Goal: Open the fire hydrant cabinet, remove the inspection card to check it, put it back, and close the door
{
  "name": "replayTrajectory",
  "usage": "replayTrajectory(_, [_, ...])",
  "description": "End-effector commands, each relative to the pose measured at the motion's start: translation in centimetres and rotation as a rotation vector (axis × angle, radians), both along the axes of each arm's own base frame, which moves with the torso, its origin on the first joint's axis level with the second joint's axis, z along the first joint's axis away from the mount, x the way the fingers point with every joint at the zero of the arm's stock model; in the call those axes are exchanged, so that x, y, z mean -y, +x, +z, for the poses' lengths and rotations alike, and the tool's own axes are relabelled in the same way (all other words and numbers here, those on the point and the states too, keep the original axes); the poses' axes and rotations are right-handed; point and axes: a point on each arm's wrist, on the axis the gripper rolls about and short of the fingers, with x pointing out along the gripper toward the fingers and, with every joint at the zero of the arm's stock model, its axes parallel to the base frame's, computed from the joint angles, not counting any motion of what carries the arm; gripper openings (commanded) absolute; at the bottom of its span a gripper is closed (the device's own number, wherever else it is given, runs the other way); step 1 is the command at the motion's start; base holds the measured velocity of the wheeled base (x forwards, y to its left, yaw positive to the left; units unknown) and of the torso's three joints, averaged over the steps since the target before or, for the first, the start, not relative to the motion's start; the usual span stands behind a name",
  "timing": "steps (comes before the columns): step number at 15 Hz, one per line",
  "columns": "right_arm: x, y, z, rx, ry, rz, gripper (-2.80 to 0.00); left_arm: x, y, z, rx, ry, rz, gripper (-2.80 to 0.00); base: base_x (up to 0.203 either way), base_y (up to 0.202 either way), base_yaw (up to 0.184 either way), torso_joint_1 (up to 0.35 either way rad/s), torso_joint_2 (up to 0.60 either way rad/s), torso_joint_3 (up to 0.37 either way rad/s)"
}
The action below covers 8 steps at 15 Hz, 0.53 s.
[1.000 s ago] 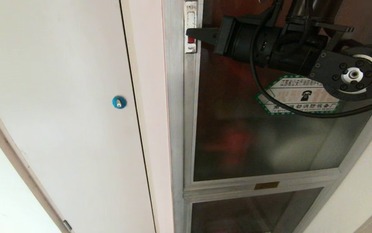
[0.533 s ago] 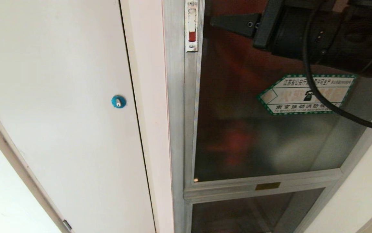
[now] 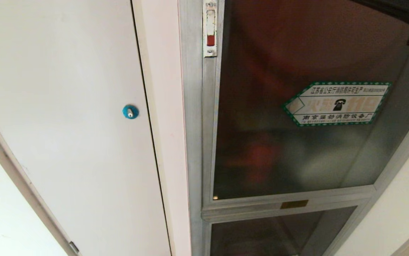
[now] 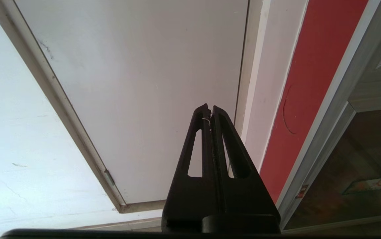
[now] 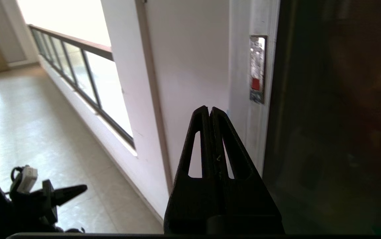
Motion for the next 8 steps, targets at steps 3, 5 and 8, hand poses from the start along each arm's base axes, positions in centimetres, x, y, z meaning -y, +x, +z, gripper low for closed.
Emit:
replayTrajectory(3, [4.9,-6.6,-0.6,0.079,0.004,-0.138,-2.8,0.0,0.0,0.0,-0.001,0.0,0.001,-2.8,0.0,0.0,0.0,0.0,0.0,0.0])
replayTrajectory(5, [6.7,-9.4,-2.1,0.086,0.001,-0.232,-2.8,0.0,0.0,0.0,0.0,0.0,0.0,-2.8,0.0,0.0,0.0,0.0,0.0,0.0])
replayTrajectory(8, [8.7,-13.7,-5.2,0.072,-0.005,-0.331,-2.8,0.0,0.0,0.0,0.001,0.0,0.0,-2.8,0.0,0.0,0.0,0.0,0.0,0.0])
